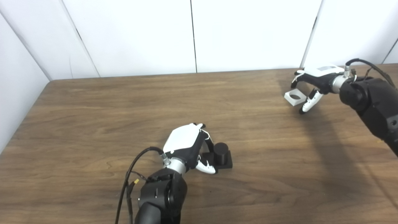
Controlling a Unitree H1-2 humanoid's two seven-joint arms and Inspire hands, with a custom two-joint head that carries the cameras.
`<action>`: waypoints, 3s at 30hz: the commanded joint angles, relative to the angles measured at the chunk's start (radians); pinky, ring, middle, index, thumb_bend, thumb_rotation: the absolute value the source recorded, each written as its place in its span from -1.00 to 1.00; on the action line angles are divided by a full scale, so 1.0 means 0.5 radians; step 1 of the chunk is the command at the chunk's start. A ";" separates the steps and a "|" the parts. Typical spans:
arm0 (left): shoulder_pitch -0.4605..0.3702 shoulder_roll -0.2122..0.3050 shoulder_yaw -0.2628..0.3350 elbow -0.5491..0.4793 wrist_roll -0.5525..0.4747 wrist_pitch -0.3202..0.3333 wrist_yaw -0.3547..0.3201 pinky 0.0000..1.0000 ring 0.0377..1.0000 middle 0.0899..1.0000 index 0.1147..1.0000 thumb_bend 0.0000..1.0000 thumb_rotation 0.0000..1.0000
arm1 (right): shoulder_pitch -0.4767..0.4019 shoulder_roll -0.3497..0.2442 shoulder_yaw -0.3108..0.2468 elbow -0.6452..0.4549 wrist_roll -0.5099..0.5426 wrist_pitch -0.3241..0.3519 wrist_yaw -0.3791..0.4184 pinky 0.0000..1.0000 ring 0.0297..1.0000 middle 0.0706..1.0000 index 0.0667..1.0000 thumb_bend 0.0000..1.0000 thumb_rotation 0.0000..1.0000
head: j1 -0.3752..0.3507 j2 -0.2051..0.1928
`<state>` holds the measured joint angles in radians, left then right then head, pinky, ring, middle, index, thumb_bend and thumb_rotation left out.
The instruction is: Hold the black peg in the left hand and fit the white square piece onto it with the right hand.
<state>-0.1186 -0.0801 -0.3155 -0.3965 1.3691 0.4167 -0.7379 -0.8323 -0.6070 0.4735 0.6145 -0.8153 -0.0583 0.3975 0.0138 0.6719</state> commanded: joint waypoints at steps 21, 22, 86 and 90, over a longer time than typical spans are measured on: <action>-0.020 -0.031 -0.011 0.025 0.029 0.005 0.012 1.00 1.00 0.91 -0.18 0.05 -0.89 | -0.131 -0.008 0.008 0.019 0.011 -0.046 -0.030 1.00 1.00 0.94 0.46 0.57 -0.45 | 0.007 0.003; -0.020 -0.030 -0.013 0.027 0.032 0.003 0.011 1.00 1.00 0.91 -0.18 0.05 -0.89 | -0.130 -0.008 0.008 0.018 0.010 -0.048 -0.033 1.00 1.00 0.94 0.45 0.56 -0.46 | 0.007 0.003; -0.041 -0.018 0.014 0.054 -0.026 0.006 0.054 1.00 1.00 0.93 -0.17 0.05 -0.88 | -0.074 -0.033 -0.119 -0.194 0.086 -0.057 -0.106 1.00 1.00 0.87 -0.09 0.04 -0.70 | -0.001 -0.016; -0.036 -0.021 0.016 0.051 -0.034 0.008 0.055 1.00 1.00 0.92 -0.18 0.05 -0.88 | -0.046 -0.045 -0.147 -0.322 0.099 -0.046 -0.073 1.00 1.00 0.87 -0.09 0.04 -0.70 | -0.003 -0.015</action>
<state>-0.1220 -0.0906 -0.3029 -0.3790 1.3438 0.4173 -0.7151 -0.8054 -0.6078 0.4227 0.5051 -0.7755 -0.0905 0.3617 0.0123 0.6642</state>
